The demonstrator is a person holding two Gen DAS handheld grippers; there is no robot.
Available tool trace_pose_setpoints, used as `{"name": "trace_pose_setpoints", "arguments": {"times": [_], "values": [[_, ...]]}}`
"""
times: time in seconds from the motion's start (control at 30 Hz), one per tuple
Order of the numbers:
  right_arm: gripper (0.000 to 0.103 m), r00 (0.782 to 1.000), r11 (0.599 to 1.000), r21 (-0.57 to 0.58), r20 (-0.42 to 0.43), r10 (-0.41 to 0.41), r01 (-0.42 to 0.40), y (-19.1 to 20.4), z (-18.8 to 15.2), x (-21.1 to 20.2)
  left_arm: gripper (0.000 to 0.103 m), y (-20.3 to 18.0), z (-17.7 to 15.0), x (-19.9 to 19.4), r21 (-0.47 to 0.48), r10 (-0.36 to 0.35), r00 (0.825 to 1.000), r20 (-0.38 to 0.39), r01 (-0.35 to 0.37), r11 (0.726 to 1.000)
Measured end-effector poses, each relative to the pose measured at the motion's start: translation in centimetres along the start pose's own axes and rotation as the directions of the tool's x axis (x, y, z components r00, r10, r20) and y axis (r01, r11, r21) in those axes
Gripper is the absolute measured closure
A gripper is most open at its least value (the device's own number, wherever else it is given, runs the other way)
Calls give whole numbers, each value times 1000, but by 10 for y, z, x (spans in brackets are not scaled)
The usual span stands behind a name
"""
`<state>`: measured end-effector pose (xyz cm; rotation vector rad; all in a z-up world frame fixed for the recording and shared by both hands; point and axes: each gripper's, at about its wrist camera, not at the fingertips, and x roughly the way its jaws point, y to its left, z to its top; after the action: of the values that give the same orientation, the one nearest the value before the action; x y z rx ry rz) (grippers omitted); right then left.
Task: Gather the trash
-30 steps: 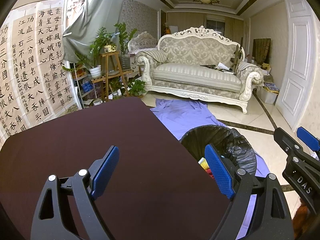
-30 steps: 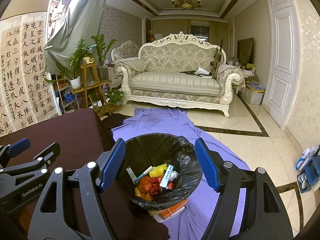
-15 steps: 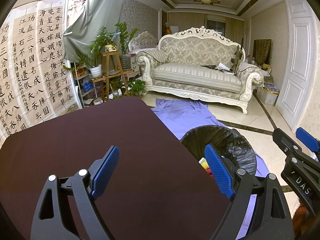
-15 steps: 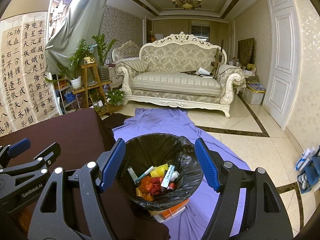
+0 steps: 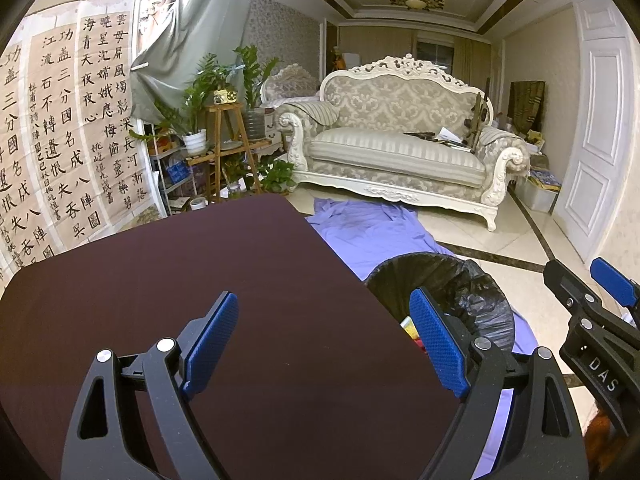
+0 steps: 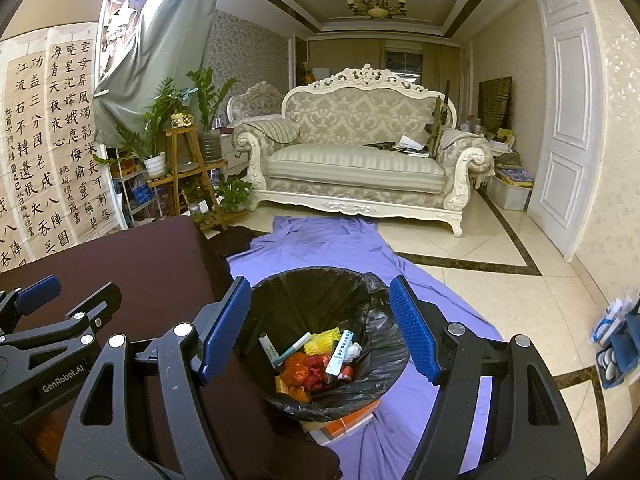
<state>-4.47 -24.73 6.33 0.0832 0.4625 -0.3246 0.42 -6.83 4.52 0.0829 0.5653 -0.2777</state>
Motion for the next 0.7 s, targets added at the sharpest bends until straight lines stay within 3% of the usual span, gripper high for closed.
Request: {"name": "trace_pose_setpoints", "arguments": {"times": [0.7], "values": [[33, 1000, 1000, 0, -3, -2, 2, -2, 1, 0, 18, -4, 3, -3, 3, -3, 1000, 5, 3, 1000]]}}
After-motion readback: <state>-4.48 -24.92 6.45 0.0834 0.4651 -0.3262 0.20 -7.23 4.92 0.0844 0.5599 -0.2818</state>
